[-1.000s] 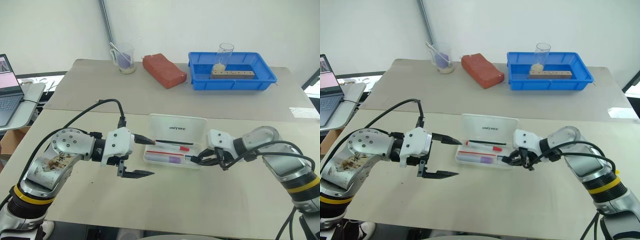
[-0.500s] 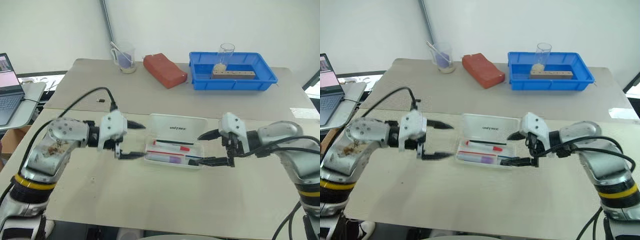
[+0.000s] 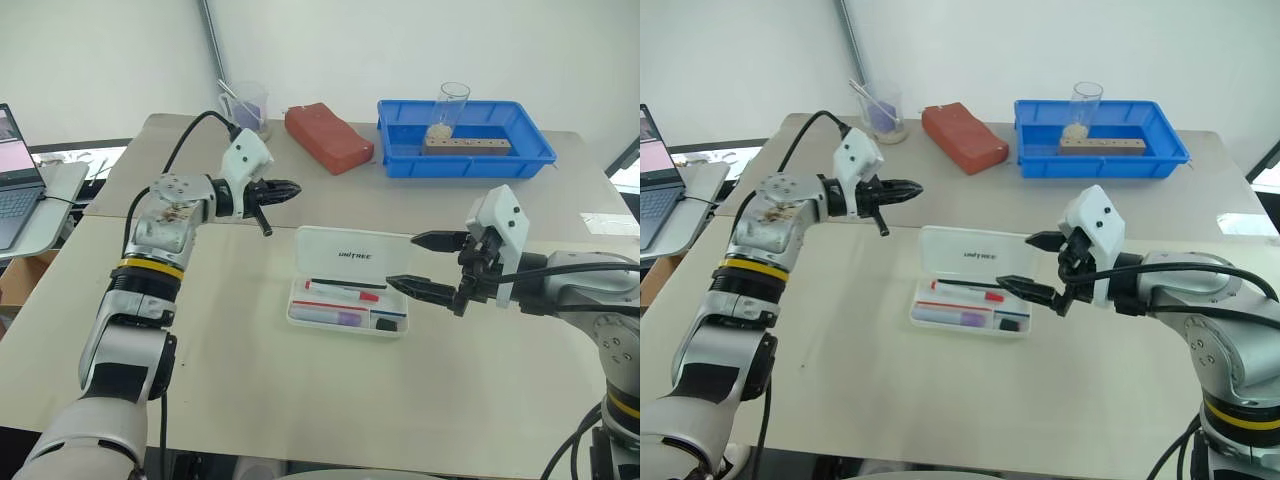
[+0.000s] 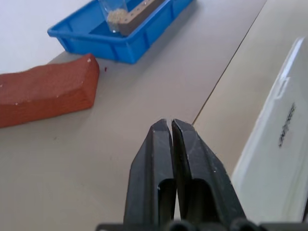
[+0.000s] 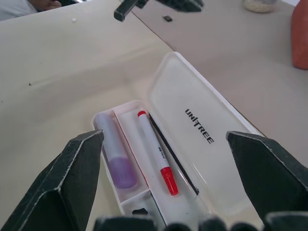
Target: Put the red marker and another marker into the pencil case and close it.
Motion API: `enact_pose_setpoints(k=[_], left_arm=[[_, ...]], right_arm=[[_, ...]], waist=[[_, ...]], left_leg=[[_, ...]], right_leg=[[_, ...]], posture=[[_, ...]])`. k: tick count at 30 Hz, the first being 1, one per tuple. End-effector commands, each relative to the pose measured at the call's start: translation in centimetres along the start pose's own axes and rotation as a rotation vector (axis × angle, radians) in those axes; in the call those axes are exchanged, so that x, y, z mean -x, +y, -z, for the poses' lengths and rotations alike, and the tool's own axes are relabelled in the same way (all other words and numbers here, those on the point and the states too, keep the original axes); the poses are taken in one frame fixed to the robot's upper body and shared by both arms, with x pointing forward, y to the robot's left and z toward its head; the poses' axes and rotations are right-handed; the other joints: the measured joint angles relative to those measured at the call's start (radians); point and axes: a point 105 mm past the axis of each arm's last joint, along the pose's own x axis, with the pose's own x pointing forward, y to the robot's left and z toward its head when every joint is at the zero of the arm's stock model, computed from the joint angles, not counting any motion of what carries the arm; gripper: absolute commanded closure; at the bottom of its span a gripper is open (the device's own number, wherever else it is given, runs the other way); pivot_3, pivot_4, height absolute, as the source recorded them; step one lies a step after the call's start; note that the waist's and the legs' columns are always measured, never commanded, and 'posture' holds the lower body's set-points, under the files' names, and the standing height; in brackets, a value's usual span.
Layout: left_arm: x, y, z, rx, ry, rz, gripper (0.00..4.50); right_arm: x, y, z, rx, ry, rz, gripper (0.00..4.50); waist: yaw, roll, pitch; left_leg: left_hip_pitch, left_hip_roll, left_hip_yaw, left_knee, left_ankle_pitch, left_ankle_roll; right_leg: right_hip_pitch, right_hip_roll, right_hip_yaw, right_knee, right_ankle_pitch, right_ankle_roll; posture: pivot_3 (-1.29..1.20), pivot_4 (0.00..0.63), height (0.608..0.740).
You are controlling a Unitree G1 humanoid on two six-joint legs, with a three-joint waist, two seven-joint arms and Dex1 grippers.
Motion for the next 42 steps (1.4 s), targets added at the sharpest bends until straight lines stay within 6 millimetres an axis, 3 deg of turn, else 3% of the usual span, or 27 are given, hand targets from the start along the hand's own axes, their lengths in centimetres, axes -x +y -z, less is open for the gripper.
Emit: enact_pose_setpoints(k=[1, 5, 17, 24, 34, 39, 42], left_arm=[[-0.9, -0.3, -0.2, -0.079, 0.029, 0.053, 4.42], [-1.5, -1.1, 1.0, -0.117, 0.092, 0.111, 4.42], [0.0, -4.0, -0.2, -0.138, 0.043, 0.344, 4.42], [1.7, -7.5, 1.1, -0.207, 0.106, 0.486, 4.42], [2.4, -12.6, 4.5, -0.287, 0.168, 0.621, 4.42], [1.7, -13.3, 6.5, -0.307, 0.225, 0.623, 4.42], [1.8, -13.2, 6.3, -0.304, 0.215, 0.615, 4.42]], right_arm=[[0.4, 0.3, -2.0, 0.036, -0.057, 0.039, 0.0], [0.5, 0.4, -1.7, 0.039, -0.037, 0.054, 0.0], [1.5, 0.3, -0.5, 0.041, 0.022, 0.017, 0.0], [2.3, 1.2, -0.7, 0.03, 0.051, -0.098, 0.0], [1.1, 1.7, 2.8, 0.005, 0.139, -0.091, 0.0], [0.6, 1.7, 3.5, 0.008, 0.153, -0.069, 0.0], [0.6, 1.4, 3.6, 0.011, 0.155, -0.067, 0.0]], waist=[[-0.002, 0.0, 0.0], [-0.005, 0.0, 0.0], [-0.006, 0.001, -0.001], [-0.009, 0.003, -0.002], [-0.006, 0.003, -0.002], [-0.003, 0.002, -0.003], [-0.004, 0.002, -0.004]], left_leg=[[0.0, 0.0, 0.0, 0.0, 0.0, 0.0], [-0.001, 0.0, 0.0, 0.0, 0.0, 0.0], [-0.002, 0.0, -0.001, 0.0, 0.0, 0.0], [-0.002, 0.001, -0.001, 0.0, 0.0, 0.0], [-0.001, 0.001, -0.001, 0.002, 0.0, 0.0], [-0.001, 0.001, -0.001, 0.002, 0.0, 0.0], [-0.001, 0.001, -0.001, 0.002, 0.0, 0.0]], right_leg=[[0.0, 0.0, 0.0, 0.0, 0.0, 0.0], [0.0, 0.0, 0.0, -0.001, 0.0, 0.0], [0.0, 0.0, -0.001, 0.0, 0.0, 0.0], [0.0, 0.001, -0.001, 0.0, 0.0, 0.0], [0.001, 0.0, -0.001, -0.001, 0.0, 0.0], [0.001, 0.0, -0.001, -0.001, 0.0, 0.0], [0.002, 0.0, -0.001, -0.002, 0.0, 0.0]], posture=[[0.0, 0.15, 0.74], [0.0, 0.15, 0.74], [0.0, 0.15, 0.74], [0.0, 0.15, 0.74], [0.0, 0.15, 0.74], [0.0, 0.15, 0.74], [0.0, 0.15, 0.74]])
